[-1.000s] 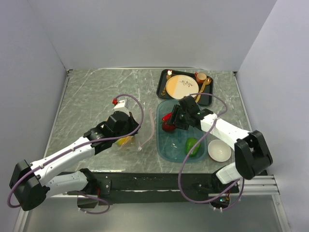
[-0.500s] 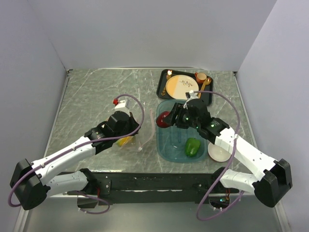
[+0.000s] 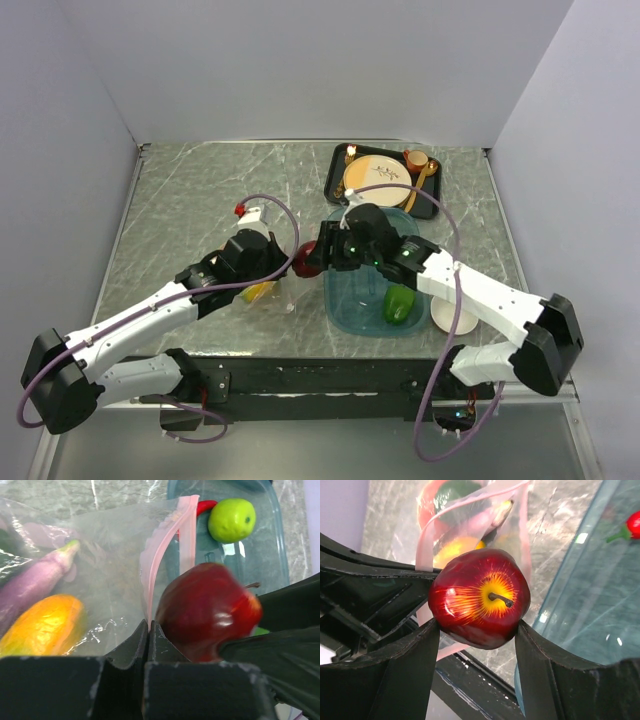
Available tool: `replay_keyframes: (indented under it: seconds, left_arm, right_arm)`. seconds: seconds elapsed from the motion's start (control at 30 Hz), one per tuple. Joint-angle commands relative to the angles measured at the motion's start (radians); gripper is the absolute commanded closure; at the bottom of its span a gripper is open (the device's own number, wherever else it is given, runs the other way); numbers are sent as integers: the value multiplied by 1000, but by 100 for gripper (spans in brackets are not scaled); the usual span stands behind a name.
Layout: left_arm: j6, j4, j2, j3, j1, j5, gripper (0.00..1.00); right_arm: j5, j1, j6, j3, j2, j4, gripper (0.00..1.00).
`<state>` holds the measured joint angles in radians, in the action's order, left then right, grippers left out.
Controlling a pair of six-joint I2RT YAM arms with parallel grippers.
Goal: Place the food in the zip-top bag and seal the zipper
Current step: Pick up the fake fruit from the bin, then place the fake fruit in the zipper food storage bag.
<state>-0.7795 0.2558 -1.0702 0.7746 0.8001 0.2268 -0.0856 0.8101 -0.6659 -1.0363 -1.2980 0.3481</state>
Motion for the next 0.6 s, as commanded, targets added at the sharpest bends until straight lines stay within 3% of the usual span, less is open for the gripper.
replay_keyframes:
  seconds: [0.0,0.13,0.3,0.4,0.57]
  left_arm:
    - [-6,-12,29,35,2,3,99]
    - [-6,-10,32,32,4,9,99]
    - [-4,-16,41,31,4,11,99]
    - [-3,-13,42,35,4,11,99]
    - [-10,-7,52,38,4,20,99]
  right_arm:
    - [29,24,23,-77,-53,9,66]
    - [59,31,34,-113,-72,35,52]
    - [84,31,46,-114,-34,42,15]
    - [128,29,45,-114,-14,55,4]
    - [188,28,42,-107,15,81,2]
